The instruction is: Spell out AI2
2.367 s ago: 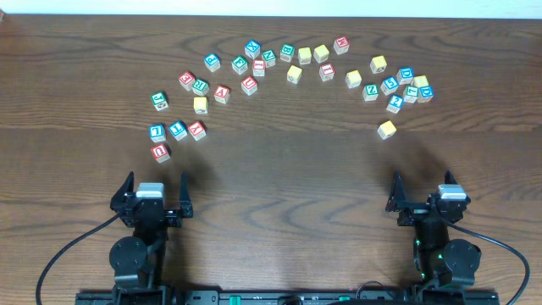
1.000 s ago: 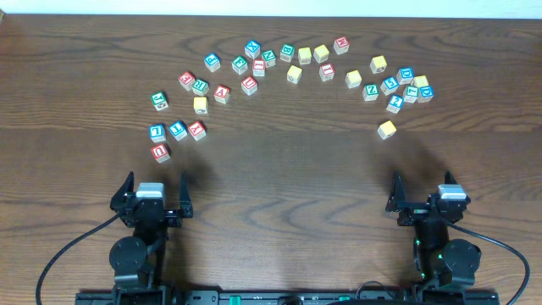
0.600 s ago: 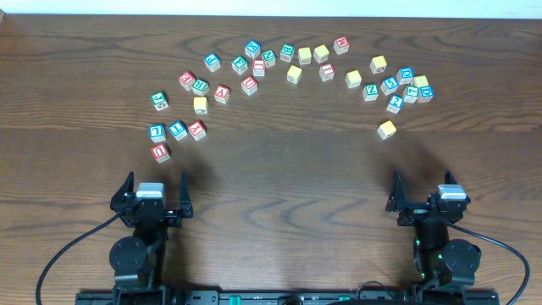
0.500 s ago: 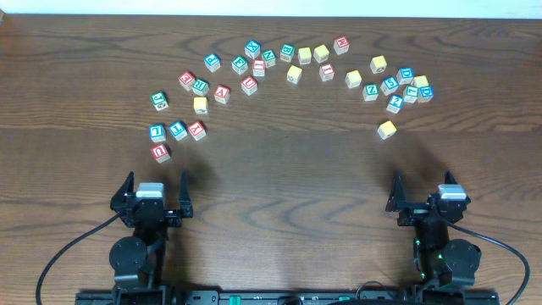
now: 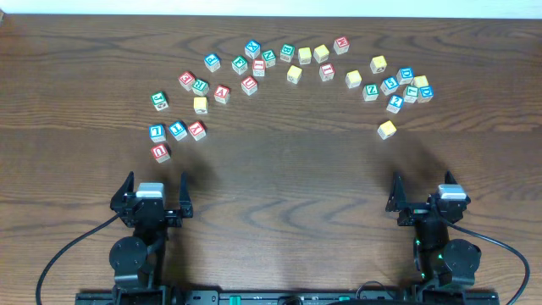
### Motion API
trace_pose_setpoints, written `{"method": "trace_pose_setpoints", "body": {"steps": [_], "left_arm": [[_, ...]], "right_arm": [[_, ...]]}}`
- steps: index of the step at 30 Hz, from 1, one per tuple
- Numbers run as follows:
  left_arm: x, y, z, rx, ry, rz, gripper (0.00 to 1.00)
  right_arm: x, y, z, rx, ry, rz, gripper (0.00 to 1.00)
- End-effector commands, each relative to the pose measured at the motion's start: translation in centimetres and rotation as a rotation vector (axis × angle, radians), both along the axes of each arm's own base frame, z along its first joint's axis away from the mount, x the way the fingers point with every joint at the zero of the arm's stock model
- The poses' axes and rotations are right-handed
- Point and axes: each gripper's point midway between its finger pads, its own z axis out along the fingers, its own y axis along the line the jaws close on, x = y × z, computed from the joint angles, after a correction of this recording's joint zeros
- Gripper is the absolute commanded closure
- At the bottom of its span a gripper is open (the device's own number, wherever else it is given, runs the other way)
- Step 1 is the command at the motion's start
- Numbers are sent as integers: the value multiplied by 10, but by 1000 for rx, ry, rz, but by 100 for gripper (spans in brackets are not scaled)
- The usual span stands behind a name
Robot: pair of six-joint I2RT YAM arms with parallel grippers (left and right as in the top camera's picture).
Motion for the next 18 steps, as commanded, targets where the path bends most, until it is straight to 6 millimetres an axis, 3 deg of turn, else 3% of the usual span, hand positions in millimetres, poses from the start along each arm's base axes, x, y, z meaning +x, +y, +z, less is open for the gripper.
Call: {"method": "trace_pose_setpoints", "body": {"steps": [1, 18], "left_arm": [[0, 3, -16, 9, 37, 13, 2], [0, 3, -16, 10, 35, 13, 2]], "right_arm": [[0, -1, 1, -1, -5, -4, 1], [-1, -9, 0, -4, -3, -49, 1]]}}
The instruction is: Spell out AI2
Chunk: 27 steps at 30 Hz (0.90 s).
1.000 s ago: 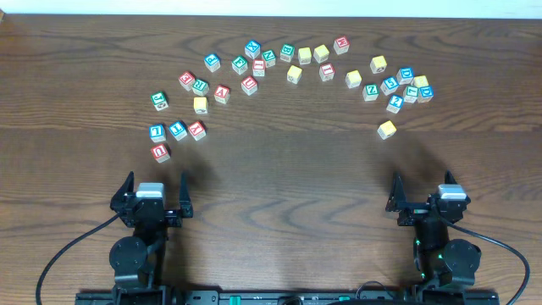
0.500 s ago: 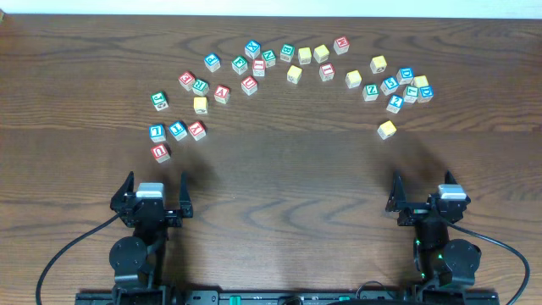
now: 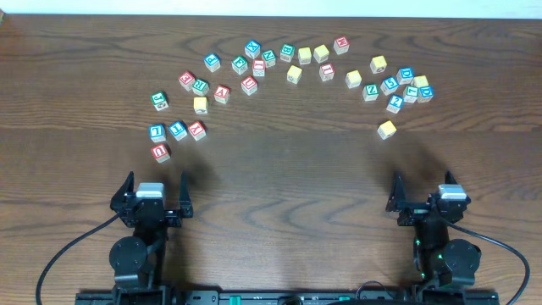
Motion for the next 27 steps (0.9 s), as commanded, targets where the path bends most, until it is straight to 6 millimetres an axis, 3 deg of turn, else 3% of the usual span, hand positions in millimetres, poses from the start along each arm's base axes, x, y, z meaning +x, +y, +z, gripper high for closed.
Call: {"method": "trace_pose_setpoints", "body": {"steps": [1, 9, 15, 21, 27], "left_arm": [[0, 3, -16, 9, 35, 13, 3], [0, 3, -16, 9, 35, 13, 2], [0, 3, -10, -67, 26, 23, 2], [0, 1, 14, -85, 13, 15, 2], [12, -7, 54, -93, 48, -34, 2]], "right_arm": [[-1, -7, 1, -4, -6, -38, 1], [-1, -9, 3, -5, -14, -48, 1], [0, 5, 14, -4, -59, 32, 1], [-3, 10, 35, -11, -84, 57, 1], [-5, 10, 68, -37, -54, 59, 1]]}}
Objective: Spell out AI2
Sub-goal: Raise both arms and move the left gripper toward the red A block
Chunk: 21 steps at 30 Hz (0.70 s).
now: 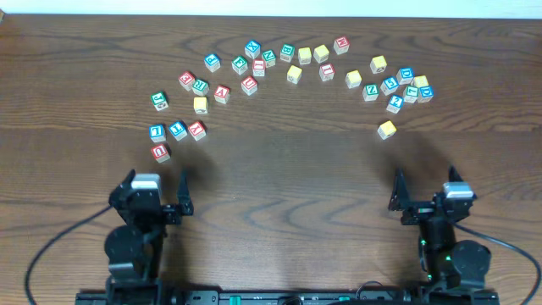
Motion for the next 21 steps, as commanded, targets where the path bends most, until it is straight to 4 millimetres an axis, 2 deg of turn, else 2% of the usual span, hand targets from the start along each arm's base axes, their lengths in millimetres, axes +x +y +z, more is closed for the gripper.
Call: {"method": "trace_pose_setpoints", "body": {"steps": [1, 7, 16, 21], "left_arm": [[10, -4, 46, -15, -31, -25, 3], [35, -2, 85, -18, 79, -24, 2], [73, -1, 138, 34, 254, -47, 2], [101, -9, 154, 56, 363, -87, 2]], "right_arm": [[-1, 1, 32, -32, -8, 10, 1], [9, 2, 64, -23, 84, 23, 1], [31, 4, 95, -21, 249, 46, 1], [47, 8, 107, -4, 348, 81, 1]]}}
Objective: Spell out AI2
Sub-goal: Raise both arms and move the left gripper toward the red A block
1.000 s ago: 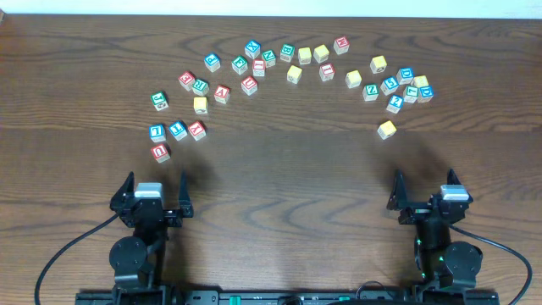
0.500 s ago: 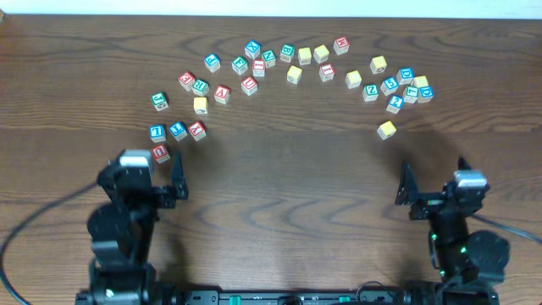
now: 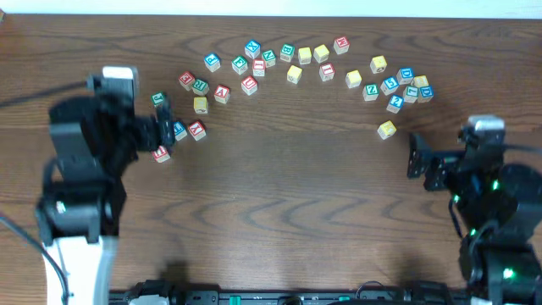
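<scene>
Only the overhead view shows. Lettered wooden blocks lie in an arc across the far half of the table. A red A block (image 3: 222,93) sits in the left cluster. A blue 2 block (image 3: 395,102) sits in the right cluster, and a red block with an I-like mark (image 3: 327,72) lies near the middle. My left gripper (image 3: 163,127) is raised over the left end of the arc, open, and covers a block there. My right gripper (image 3: 413,157) hangs open just right of a lone yellow block (image 3: 386,129).
Other blocks lie close around the left gripper: a green one (image 3: 157,99), a blue one (image 3: 179,130), a red one (image 3: 196,129) and a red one (image 3: 161,153). Bare brown table (image 3: 279,195) spans the middle and front. The far edge runs behind the arc.
Both arms have risen from their rest poses at the front edge. The left gripper now sits over the left-hand blocks; the right gripper is farther back, near the lone yellow block. No block has moved.
At the first two moments both arms rested at the front edge with open grippers, and the blocks lay in their arc. Then both had shifted slightly. Now both are lifted and reach toward the blocks, which lie as before.
</scene>
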### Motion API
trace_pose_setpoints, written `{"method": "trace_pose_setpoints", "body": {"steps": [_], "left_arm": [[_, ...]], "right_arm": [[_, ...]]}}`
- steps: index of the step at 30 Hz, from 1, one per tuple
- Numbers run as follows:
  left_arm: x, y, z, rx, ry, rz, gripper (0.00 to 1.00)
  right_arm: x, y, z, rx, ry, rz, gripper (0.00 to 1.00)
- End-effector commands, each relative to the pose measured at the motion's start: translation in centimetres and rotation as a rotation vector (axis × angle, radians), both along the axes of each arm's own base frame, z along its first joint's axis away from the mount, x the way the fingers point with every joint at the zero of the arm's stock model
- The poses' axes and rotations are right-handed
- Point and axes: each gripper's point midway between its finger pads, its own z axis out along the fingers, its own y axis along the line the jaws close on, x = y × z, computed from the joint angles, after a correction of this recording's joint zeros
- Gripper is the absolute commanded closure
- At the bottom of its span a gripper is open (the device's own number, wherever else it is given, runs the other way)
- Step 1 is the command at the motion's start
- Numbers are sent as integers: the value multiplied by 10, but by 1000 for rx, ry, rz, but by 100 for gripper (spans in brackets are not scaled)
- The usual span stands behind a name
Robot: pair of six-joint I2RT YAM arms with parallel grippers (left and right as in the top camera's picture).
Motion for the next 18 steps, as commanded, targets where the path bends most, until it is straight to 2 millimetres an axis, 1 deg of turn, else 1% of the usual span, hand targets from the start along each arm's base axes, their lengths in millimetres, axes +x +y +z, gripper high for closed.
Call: {"method": "trace_pose_setpoints", "body": {"steps": [1, 4, 7, 10, 13, 14, 17, 18], "left_arm": [[19, -12, 18, 38, 35, -70, 2], [31, -24, 18, 46, 115, -113, 2], [44, -37, 12, 58, 192, -153, 3], [57, -49, -3, 59, 278, -183, 2], [68, -62, -25, 59, 383, -216, 2], [70, -69, -33, 48, 411, -240, 2], [74, -103, -51, -33, 459, -355, 2], [75, -112, -57, -49, 475, -382, 2]], "right_arm": [[9, 4, 16, -1, 30, 35, 1], [13, 4, 20, 1, 114, 41, 1], [17, 5, 25, 10, 187, 49, 1], [24, 10, 28, 33, 262, 75, 1], [32, 16, 26, 65, 327, 113, 1], [35, 20, 25, 80, 345, 133, 1], [43, 31, 21, 126, 371, 193, 1], [46, 33, 20, 138, 373, 204, 1]]}}
